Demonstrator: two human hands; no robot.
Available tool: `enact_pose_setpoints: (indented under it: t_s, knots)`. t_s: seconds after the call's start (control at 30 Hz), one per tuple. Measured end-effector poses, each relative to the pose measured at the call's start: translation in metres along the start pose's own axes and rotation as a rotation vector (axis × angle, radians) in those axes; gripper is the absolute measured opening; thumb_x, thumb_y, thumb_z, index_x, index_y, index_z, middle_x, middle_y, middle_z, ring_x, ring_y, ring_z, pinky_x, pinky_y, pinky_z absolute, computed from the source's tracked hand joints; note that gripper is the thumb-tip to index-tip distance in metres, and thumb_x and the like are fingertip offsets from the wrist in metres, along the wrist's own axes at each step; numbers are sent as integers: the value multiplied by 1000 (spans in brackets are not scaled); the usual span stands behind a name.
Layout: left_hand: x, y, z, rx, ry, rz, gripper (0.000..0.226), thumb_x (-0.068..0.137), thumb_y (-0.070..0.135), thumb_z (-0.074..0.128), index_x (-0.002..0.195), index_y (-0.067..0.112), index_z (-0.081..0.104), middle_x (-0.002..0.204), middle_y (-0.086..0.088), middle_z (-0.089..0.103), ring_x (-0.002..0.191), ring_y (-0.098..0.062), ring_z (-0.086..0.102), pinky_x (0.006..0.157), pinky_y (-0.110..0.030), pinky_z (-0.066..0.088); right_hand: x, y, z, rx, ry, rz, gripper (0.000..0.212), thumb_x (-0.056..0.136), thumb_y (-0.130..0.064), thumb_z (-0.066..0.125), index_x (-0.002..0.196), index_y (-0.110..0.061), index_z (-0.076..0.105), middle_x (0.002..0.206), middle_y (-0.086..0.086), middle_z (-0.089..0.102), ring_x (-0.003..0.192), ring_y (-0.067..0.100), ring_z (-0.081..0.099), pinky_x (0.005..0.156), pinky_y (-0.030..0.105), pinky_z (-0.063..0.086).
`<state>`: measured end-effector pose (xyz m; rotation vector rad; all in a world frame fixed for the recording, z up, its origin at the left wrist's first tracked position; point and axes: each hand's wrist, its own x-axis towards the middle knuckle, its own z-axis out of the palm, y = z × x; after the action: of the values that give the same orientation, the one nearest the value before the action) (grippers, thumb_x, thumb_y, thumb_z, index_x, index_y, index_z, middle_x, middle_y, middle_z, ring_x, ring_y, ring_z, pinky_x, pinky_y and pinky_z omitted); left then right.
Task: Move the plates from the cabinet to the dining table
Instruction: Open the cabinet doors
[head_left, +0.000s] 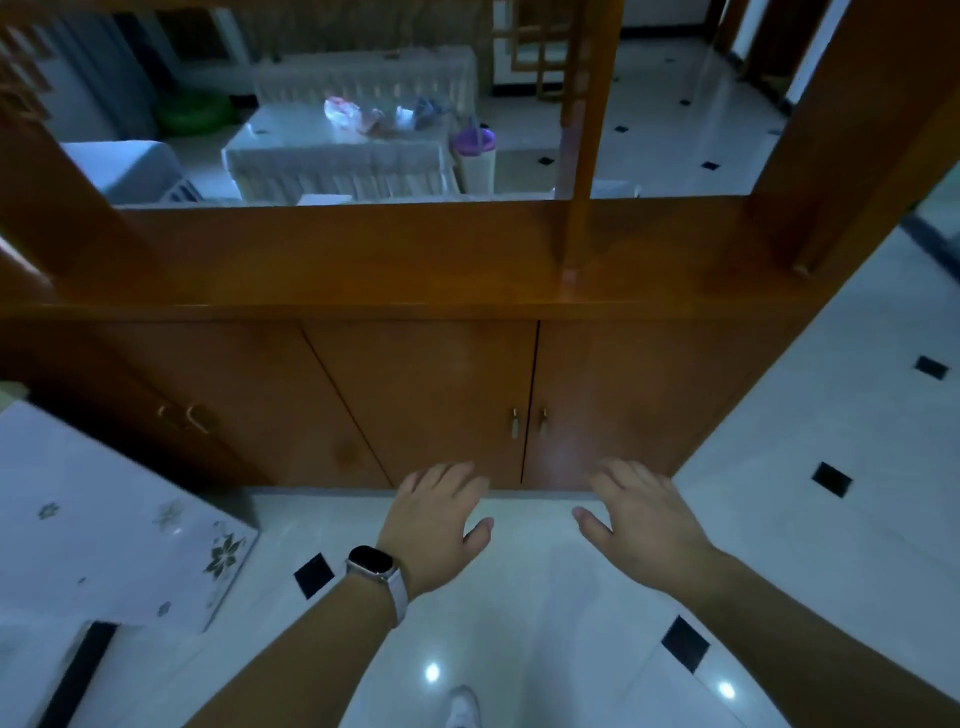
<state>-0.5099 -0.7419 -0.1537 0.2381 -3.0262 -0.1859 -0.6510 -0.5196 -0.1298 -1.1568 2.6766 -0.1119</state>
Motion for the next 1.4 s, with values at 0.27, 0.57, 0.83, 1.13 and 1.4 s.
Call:
enact_pose_setpoints:
  t_s: [0.27, 0.57, 0.83, 1.13, 1.4]
  knots:
    - [64, -63, 45, -40, -133, 4, 47, 83, 50, 45, 117, 24, 65, 121, -1, 64, 106, -26, 60, 80, -42, 49, 77, -7, 28, 62, -6, 128, 54, 92, -54, 35, 131, -21, 53, 132, 0, 52, 121, 23, 48, 98, 39, 39]
    - [137, -73, 152, -348, -173, -216, 50, 89, 46, 47, 130, 19, 57, 123, -1, 62, 110, -24, 56, 85, -32, 43, 164, 38, 116, 317, 22, 261, 45, 90, -43, 52, 128, -18, 56, 128, 0, 57, 114, 23, 53, 95, 36, 45]
    - [201, -58, 257, -913, -190, -583, 18, 85, 37, 56, 104, 35, 57, 105, -5, 64, 98, -25, 60, 86, -36, 50, 240, 64, 211, 586, 12, 415, 46, 94, -34, 53, 136, -15, 49, 136, 5, 52, 118, 24, 52, 92, 31, 40]
    - [236, -60, 326, -1039, -151, -587, 21, 80, 44, 57, 98, 32, 58, 92, 5, 69, 88, -22, 65, 82, -50, 54, 296, 74, 257, 778, 88, 405, 12, 93, -32, 51, 100, -23, 57, 92, -7, 59, 83, 7, 55, 69, 26, 43]
    - [230, -48, 318, -1025, -100, -624, 15, 88, 14, 55, 98, 25, 53, 78, 10, 58, 71, -13, 55, 59, -27, 40, 294, 65, 265, 874, 100, 474, 9, 96, -28, 50, 99, -22, 56, 90, -7, 62, 79, 3, 55, 62, 22, 40]
